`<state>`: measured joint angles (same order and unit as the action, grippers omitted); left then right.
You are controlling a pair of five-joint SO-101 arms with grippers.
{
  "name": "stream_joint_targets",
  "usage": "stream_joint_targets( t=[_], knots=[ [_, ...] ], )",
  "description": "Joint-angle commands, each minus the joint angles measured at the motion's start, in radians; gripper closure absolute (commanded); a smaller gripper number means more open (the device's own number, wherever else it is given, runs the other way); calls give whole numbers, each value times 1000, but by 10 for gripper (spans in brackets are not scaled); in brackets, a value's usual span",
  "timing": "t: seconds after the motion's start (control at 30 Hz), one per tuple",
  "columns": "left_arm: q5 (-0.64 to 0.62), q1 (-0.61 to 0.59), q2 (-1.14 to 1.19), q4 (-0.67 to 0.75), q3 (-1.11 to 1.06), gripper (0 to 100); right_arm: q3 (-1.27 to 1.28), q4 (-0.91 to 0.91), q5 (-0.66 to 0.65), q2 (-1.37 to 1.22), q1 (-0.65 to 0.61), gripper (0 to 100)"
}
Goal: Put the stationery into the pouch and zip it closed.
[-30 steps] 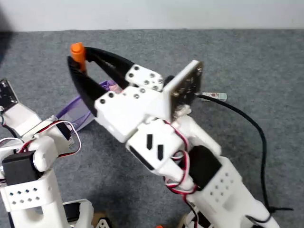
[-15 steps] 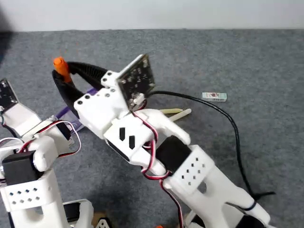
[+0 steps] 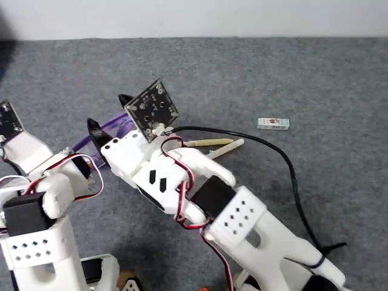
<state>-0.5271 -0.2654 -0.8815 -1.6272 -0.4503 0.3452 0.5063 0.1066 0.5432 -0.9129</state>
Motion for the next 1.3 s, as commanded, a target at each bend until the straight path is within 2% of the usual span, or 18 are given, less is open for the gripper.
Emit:
stream_joint_targets(
  t=[0.0, 0.17, 0.27, 0.47, 0.53, 0.7, 0.8, 1.03, 1.27],
  knots=[
    [-11, -9, 15, 18, 1, 986, -115, 50, -9, 62, 77, 827],
    [-11, -9, 15, 18, 1, 986, -141, 154, 26, 62, 306, 889],
    [-11, -9, 15, 18, 1, 986, -133, 285, 58, 54, 430, 918],
    [-11, -9, 15, 18, 1, 986, -137, 573, 48, -108, 561, 930],
    [-11, -9, 15, 18, 1, 986, -137, 619, -29, -182, 584, 889],
    [-11, -9, 17, 18, -1, 986, -135, 700, -215, -363, 584, 712],
    [-11, -9, 21, 18, -1, 986, -135, 731, -358, -466, 562, 655],
    [-11, -9, 21, 18, -1, 986, -138, 647, -611, -610, 492, 670],
    [-11, -9, 21, 18, -1, 986, -135, 553, -666, -707, 409, 669]
  ],
)
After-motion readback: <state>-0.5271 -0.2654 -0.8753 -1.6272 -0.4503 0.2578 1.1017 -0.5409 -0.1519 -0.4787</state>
